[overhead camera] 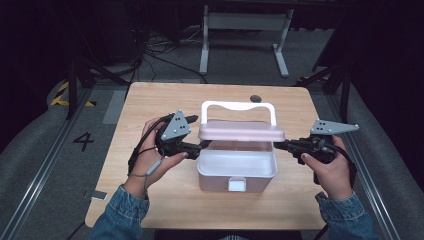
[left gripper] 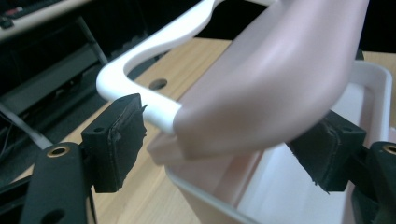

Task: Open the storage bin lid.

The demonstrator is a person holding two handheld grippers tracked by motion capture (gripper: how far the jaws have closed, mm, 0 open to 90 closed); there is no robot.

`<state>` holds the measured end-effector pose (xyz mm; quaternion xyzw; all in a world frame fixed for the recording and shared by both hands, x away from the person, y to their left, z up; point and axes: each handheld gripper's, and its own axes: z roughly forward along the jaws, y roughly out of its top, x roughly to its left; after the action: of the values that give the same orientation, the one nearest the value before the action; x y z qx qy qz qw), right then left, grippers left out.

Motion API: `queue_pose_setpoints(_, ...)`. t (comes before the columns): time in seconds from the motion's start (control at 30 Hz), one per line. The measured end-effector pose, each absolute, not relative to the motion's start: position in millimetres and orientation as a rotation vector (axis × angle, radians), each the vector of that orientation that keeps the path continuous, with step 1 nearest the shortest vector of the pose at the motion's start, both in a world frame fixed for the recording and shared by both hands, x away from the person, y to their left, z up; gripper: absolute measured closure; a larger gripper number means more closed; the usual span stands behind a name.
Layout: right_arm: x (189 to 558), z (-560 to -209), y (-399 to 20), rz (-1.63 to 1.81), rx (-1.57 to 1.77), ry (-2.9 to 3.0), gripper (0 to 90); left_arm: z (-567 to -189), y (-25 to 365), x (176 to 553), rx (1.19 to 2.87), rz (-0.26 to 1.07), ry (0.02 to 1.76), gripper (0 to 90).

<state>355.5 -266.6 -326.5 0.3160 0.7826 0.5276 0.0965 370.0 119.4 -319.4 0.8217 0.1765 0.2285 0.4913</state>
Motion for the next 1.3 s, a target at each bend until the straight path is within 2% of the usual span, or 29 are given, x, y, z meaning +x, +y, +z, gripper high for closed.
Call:
queue_pose_setpoints(0.27,356.0,-327.0,-266.1,1.567,0.937,2.322,90.0,-323.5,108.5,375.6,1.987,0.525,0.424,26.1)
queue_pose_setpoints(0.47,355.8,-327.1,-266.0,1.574,0.935,2.32,90.0,-321.9,106.3,379.5,1.967,0.527,0.426,35.3)
queue_pose_setpoints(0.53,355.8,-326.8,-266.6,1.58,0.935,2.314,89.8,-322.0,105.6,380.2,1.965,0.527,0.415,42.2)
queue_pose_setpoints(0.6,355.7,-326.7,-266.9,1.582,0.936,2.312,89.6,-322.9,105.0,380.9,1.966,0.514,0.405,44.6)
queue_pose_setpoints(1.0,355.3,-325.3,-270.1,1.591,0.946,2.303,81.7,-323.8,103.6,383.0,1.952,0.561,0.413,51.3)
queue_pose_setpoints(1.3,348.6,-317.9,-288.0,1.589,0.953,2.252,77.4,-315.6,106.2,389.9,1.947,0.559,0.447,57.4)
